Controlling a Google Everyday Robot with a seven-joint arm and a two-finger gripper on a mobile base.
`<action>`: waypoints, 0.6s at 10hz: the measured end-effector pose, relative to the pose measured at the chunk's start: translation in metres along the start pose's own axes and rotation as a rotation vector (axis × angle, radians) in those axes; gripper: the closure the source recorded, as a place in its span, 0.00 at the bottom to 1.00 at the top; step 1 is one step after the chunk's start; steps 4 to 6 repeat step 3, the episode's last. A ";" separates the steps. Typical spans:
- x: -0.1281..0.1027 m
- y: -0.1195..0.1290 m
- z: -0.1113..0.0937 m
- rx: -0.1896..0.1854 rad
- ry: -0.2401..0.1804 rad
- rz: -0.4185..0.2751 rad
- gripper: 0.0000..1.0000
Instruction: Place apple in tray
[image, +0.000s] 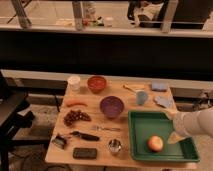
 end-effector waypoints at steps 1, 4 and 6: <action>0.001 -0.001 -0.006 0.015 -0.003 0.003 0.20; 0.000 -0.002 -0.015 0.038 -0.008 -0.001 0.20; 0.000 -0.002 -0.015 0.038 -0.008 -0.001 0.20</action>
